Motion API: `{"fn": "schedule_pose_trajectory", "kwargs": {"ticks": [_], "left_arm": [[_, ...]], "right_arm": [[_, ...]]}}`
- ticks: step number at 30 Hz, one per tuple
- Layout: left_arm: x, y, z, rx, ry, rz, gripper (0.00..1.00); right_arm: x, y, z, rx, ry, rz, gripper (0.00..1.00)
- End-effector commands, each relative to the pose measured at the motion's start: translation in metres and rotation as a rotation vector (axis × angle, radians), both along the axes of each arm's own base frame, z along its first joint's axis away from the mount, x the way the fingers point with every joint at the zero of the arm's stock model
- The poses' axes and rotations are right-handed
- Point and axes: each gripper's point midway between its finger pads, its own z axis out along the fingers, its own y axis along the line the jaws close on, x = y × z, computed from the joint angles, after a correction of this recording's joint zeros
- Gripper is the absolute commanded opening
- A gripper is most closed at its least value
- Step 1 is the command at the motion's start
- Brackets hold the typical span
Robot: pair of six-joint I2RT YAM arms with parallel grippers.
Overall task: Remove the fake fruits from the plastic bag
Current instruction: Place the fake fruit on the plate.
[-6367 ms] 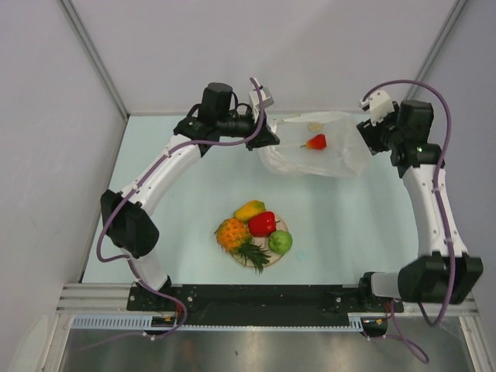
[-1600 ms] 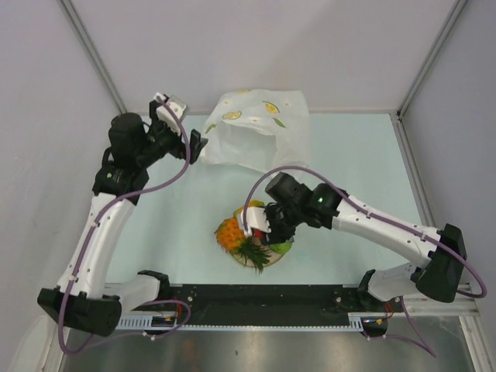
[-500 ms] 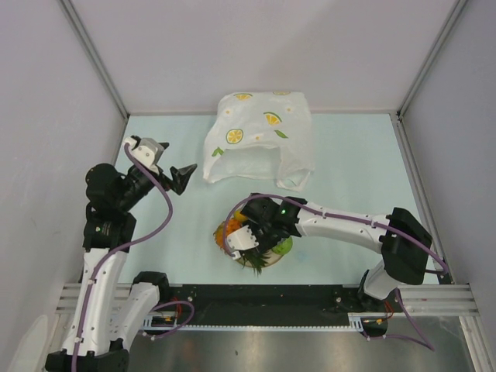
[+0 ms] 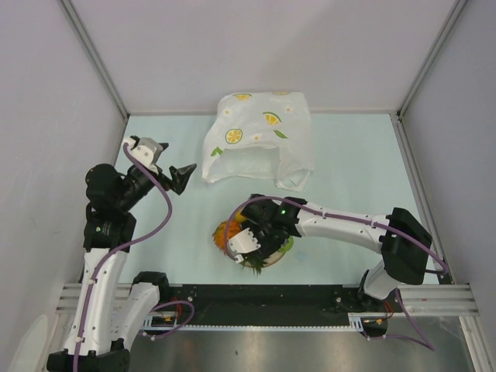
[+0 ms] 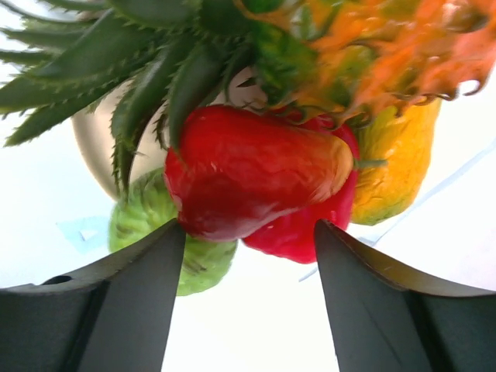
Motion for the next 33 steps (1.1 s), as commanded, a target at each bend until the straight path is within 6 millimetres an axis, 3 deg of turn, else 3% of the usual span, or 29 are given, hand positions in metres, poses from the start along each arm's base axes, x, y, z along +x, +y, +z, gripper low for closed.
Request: {"fn": "schedule_pose_trajectory", "kwargs": {"ticks": [1, 8, 27, 33], "left_arm": [[0.001, -0.002, 0.009, -0.014, -0.040, -0.016, 1.00], [0.002, -0.001, 0.007, -0.015, -0.033, -0.013, 1.00], [0.011, -0.001, 0.003, -0.062, -0.003, -0.012, 1.00], [0.011, -0.001, 0.002, -0.066, 0.003, -0.012, 1.00]], "right_arm": [[-0.006, -0.010, -0.004, -0.055, 0.021, 0.041, 0.73], [-0.006, -0.015, -0.002, -0.070, 0.016, 0.037, 0.81], [-0.002, -0.002, 0.019, 0.039, -0.002, 0.018, 0.85], [0.002, 0.000, 0.047, 0.106, 0.011, -0.056, 0.85]]}}
